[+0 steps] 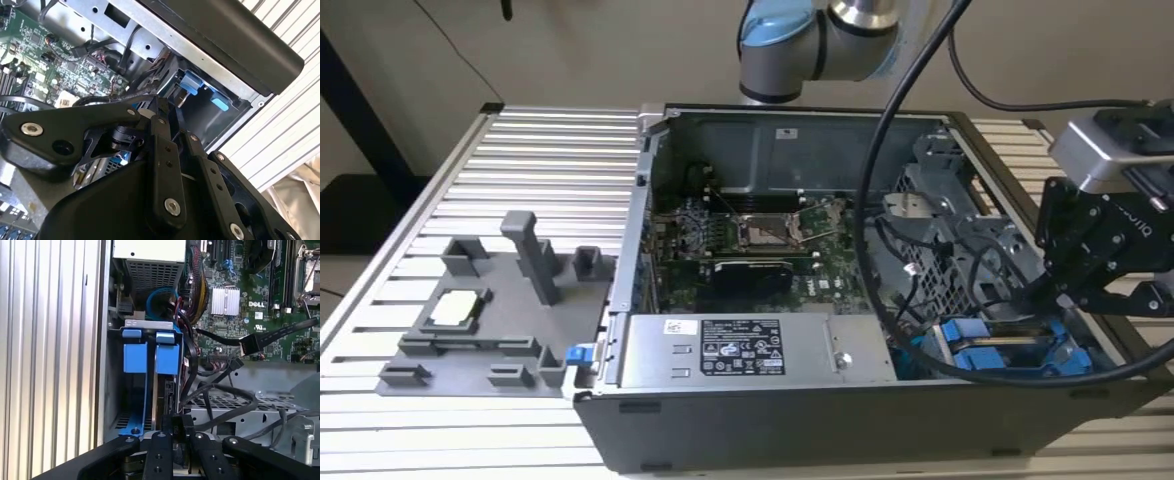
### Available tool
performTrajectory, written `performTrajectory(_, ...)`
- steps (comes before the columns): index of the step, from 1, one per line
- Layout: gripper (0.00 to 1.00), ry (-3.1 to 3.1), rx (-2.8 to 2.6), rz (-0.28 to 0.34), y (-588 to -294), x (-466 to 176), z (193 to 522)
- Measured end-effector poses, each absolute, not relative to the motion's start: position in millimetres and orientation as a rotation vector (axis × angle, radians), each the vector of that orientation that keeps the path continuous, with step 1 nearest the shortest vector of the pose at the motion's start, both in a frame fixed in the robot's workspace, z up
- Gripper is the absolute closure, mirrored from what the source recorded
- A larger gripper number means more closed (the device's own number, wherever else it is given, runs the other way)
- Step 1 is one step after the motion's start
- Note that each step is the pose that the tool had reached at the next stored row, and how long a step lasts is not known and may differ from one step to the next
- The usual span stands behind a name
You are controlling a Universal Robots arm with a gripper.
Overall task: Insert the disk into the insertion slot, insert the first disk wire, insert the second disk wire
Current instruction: 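Insert the first disk wire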
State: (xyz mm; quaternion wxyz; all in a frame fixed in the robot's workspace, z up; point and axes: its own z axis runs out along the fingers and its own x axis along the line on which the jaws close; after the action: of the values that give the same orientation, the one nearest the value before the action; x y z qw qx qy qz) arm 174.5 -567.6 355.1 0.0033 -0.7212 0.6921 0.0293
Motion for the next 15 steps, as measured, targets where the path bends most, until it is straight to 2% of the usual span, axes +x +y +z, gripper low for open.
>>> performTrajectory(15,0.81,2.19,-2.241,0.092,-569.7,176.7,346.6)
